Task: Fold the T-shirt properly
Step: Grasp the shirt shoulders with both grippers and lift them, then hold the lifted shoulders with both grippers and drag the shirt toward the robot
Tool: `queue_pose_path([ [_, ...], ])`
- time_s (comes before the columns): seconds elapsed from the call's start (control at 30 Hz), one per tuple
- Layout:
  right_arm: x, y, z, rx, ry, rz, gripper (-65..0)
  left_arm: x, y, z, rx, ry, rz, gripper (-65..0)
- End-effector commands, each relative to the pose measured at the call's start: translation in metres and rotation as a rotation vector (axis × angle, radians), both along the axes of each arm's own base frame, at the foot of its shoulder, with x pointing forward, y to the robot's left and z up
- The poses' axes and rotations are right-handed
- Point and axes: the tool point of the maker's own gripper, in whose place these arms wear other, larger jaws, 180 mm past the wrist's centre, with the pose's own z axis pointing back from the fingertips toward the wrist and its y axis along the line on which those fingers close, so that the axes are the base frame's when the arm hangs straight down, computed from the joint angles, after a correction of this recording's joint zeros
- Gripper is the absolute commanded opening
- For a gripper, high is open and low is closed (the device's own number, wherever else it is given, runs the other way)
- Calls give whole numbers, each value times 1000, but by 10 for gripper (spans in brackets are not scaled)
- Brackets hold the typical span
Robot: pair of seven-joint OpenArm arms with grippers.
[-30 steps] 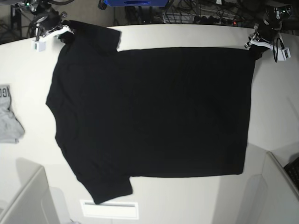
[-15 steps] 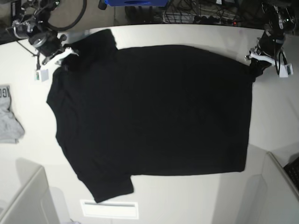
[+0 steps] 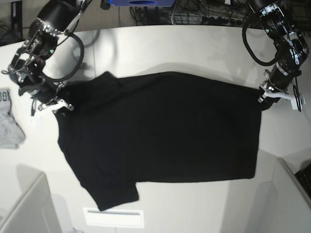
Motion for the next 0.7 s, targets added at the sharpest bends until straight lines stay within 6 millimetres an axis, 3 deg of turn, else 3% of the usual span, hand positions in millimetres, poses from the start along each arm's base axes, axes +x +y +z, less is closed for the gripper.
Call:
queue_pose_path([
  [0.0,16,-9,13,-4,-53,-14,-650,10,5,12,2,-43,7,-650],
  [0.27,57,-28,4,60,-49,-66,-650,38,9,11,-53,-70,32,-650],
  [0.43,77,-27,1,115,-45,-79,-650,44,11,4,-83,-59,45,-650],
  [0.67,104,-27,9,158,-67,-92,-650,53,12,12,-81,-83,48,-650],
])
